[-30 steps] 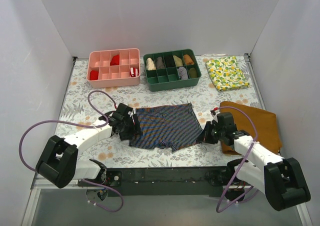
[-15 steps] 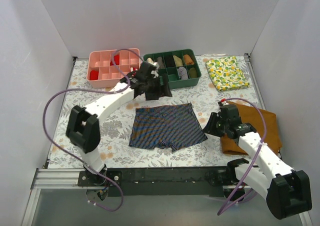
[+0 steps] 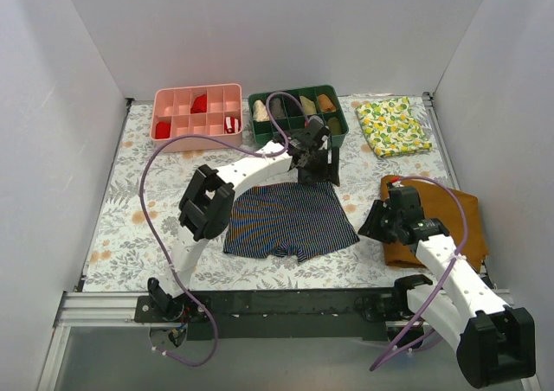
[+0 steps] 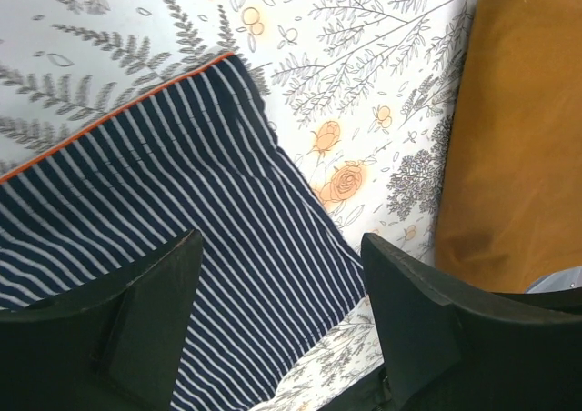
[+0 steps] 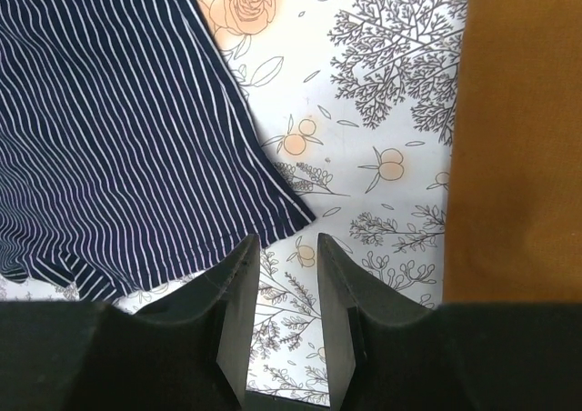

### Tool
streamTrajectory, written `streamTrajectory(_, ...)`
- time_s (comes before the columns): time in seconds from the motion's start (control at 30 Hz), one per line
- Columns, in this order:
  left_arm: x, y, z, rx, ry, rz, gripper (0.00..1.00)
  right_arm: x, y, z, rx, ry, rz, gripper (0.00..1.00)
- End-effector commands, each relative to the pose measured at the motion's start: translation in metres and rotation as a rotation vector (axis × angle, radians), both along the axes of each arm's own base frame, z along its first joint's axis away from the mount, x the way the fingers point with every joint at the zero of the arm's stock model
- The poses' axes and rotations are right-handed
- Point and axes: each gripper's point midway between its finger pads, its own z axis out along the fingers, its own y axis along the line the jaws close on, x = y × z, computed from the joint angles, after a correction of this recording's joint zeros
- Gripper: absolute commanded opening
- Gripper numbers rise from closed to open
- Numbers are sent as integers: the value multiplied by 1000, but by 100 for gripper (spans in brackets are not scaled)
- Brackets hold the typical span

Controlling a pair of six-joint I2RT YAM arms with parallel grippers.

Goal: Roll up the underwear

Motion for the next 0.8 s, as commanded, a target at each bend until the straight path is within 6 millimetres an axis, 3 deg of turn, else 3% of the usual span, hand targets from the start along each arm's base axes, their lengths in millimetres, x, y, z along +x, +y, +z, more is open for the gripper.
streamTrajectory(0.0, 3, -21, 26, -68, -37, -5, 69, -3, 3, -4, 26, 5, 1, 40)
streamTrajectory(0.07, 5, -28, 29, -78, -45, -5, 69, -5, 3, -8, 28, 19, -1, 40)
streamTrajectory(0.1, 6, -29, 18, -56, -28, 0, 69, -5, 3, -9, 30, 24, -1, 40)
streamTrajectory(0.17, 13, -34, 19, -54, -40, 10, 68, -6, 2, -11, 27, 33, -7, 40)
streamTrajectory(0.27, 17, -36, 3, -14, -27, 24, 67, -5, 0, -10, 17, 25, -19, 40)
streamTrajectory(0.57, 28, -26, -22, 82, -43, 60, 64, -4, -1, -7, 7, 20, -8, 40)
streamTrajectory(0.77, 36, -28, -23, 92, -69, 62, 64, -4, 0, -8, 9, 24, -6, 40)
